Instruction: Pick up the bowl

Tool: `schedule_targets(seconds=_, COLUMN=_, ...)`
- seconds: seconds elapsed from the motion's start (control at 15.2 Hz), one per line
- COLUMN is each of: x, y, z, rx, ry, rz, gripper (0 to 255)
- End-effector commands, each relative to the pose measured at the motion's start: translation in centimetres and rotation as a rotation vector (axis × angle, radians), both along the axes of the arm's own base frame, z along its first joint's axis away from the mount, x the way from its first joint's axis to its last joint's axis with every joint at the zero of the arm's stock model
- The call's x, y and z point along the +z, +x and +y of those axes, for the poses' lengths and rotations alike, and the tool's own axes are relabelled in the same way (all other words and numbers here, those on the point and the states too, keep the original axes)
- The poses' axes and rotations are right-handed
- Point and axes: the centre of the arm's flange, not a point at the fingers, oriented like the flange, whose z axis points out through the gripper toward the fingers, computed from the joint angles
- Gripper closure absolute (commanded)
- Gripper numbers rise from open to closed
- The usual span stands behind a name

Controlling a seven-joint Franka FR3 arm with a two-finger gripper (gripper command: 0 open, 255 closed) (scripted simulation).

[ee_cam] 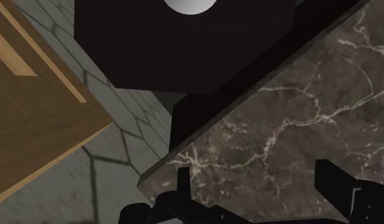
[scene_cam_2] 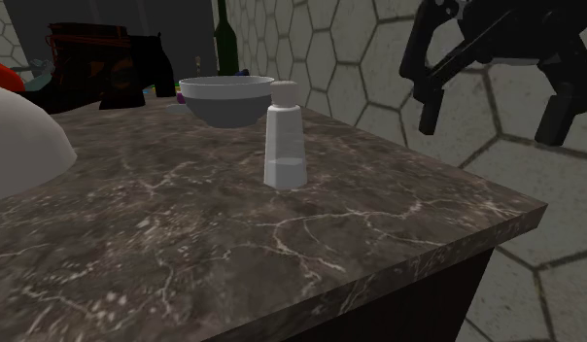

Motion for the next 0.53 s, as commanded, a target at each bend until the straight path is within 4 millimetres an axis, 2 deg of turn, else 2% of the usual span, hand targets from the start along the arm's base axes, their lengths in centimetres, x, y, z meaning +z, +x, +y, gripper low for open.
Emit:
schedule_targets(seconds=0.0, x=0.0, y=0.0, z=0.0, rx=0.000, ry=0.000, rz=0.000, gripper=0)
schedule_targets(seconds=0.46, x=0.5, y=5.2, z=7.3, rx=-0.021, ry=0.021, rz=-0.004, gripper=0)
